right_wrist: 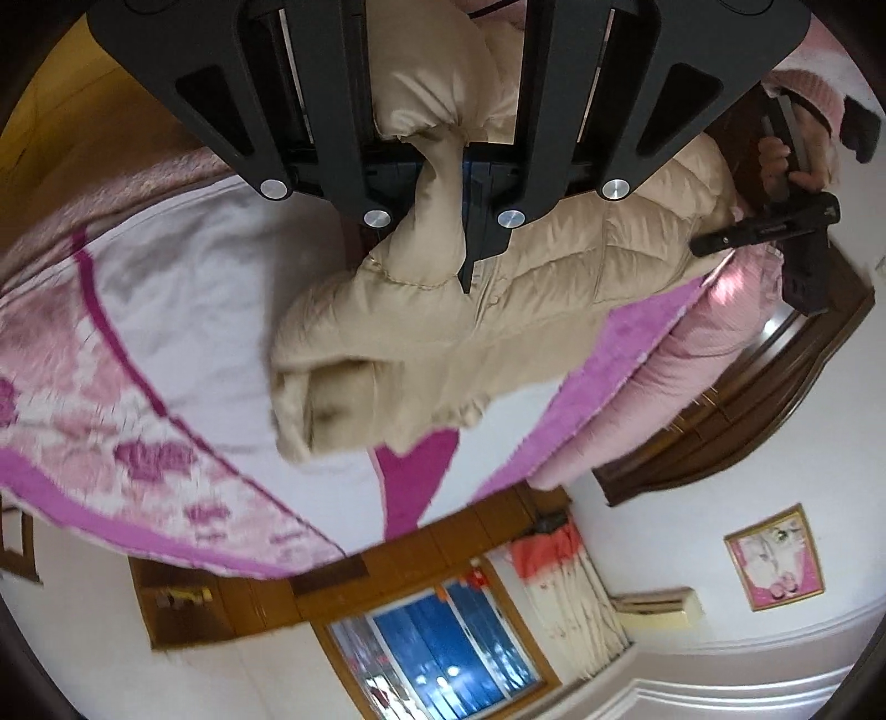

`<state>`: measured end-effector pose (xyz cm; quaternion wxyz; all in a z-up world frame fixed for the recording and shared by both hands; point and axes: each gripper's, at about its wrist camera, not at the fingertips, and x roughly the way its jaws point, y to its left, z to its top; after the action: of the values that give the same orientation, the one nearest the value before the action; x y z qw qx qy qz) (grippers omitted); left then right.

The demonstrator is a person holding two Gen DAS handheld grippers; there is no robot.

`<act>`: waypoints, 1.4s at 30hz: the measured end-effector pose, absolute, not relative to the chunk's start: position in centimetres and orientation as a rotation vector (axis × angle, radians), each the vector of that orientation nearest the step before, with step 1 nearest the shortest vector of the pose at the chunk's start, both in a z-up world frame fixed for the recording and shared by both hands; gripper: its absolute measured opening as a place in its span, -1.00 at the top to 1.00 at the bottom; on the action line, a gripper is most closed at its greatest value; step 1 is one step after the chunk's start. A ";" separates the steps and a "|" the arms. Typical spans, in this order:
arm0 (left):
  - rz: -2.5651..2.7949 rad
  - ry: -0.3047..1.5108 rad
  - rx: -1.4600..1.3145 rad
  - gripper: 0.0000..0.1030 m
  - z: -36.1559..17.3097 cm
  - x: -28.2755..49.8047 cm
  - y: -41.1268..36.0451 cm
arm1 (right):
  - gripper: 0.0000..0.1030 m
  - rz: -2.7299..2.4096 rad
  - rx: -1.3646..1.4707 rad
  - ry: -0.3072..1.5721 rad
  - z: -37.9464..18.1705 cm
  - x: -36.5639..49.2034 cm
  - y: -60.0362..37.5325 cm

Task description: Fold large clothes

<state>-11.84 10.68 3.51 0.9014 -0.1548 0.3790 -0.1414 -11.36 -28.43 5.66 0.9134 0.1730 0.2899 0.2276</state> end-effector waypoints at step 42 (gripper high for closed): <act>-0.121 0.903 -0.173 0.53 -1.4 5.1 10.6 | 0.72 0.169 0.170 0.712 0.7 4.3 -25.5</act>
<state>5.10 10.55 -1.38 0.8944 -0.0832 0.4355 -0.0585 4.32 -25.54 0.68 0.9303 0.0828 0.3475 0.0825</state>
